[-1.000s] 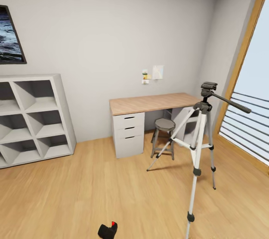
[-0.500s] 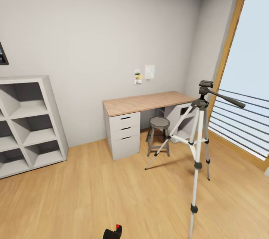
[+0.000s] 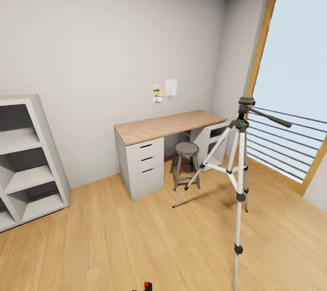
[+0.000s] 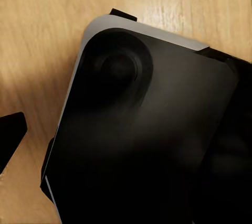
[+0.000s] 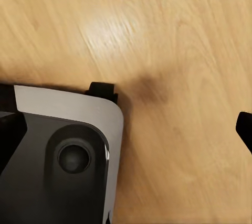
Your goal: Attach the digital camera to the camera tripod in the bedroom.
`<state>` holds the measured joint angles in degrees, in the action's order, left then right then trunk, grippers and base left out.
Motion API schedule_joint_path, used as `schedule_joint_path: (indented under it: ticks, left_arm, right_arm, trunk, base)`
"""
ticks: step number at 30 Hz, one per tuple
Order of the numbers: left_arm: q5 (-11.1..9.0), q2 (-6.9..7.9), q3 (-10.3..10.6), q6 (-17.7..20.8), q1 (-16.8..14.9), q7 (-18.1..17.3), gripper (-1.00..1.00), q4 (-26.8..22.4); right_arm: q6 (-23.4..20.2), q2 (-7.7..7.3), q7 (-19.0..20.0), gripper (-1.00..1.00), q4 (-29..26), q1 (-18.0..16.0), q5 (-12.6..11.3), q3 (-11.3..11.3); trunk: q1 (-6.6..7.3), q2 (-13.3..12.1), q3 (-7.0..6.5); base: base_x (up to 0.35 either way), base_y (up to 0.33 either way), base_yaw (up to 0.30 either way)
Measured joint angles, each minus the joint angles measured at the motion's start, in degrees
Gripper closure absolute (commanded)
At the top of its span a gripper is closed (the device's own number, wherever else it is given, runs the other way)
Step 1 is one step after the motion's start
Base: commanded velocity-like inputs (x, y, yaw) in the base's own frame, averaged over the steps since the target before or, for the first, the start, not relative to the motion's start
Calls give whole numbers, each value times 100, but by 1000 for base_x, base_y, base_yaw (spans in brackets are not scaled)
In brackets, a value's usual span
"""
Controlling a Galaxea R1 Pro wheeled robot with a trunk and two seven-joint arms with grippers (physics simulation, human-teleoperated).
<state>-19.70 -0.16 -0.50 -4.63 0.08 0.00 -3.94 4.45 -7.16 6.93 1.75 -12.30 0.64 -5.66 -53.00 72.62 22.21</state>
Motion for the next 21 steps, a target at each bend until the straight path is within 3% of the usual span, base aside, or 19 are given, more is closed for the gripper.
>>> schedule_joint_path:
  ticks: [21]
  left_arm:
    - [0,-9,-7,1,0,6,-100,-6]
  right_arm:
    - [3,-12,-1,-100,-1,0,-15,1]
  trunk:
    - [-2,0,0]
  base:
    - [14,11,-241]
